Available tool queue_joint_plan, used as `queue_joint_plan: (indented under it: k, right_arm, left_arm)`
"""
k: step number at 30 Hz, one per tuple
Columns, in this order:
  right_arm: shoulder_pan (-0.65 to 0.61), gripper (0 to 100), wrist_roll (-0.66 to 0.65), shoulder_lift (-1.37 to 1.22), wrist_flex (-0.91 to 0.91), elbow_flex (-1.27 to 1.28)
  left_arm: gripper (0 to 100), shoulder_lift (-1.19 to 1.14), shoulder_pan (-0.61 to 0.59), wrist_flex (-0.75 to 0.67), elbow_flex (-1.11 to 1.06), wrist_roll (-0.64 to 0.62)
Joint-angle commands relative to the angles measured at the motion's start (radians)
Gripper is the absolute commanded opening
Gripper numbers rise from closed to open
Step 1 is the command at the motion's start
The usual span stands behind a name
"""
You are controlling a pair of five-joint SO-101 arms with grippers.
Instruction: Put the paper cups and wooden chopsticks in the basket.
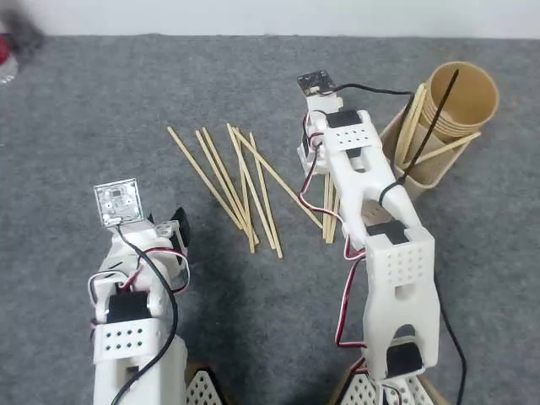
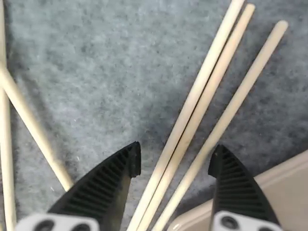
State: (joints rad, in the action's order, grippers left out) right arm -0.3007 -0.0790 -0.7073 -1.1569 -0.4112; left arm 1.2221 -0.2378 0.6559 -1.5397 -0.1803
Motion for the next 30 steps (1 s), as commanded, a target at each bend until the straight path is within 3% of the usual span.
queue_joint_plan:
  k: [1,5,11,30]
  right_arm:
    - [-0.002,24.1,-0.015,0.053,-0.002,-0.012]
    - [-0.004,19.3,-0.018,-0.004,0.001,-0.018]
    - [-0.031,1.4,-0.183,-0.047,-0.005,-0.061]
    - [-0.087,0.7,-0.206,0.031,-0.021,-0.066]
  left_arm:
    - [18,0.015,0.009,-0.023,0.005,0.005]
    - [18,0.015,0.009,-0.023,0.005,0.005]
    - [18,0.015,0.009,-0.023,0.005,0.005]
    - [18,0.015,0.009,-0.023,0.005,0.005]
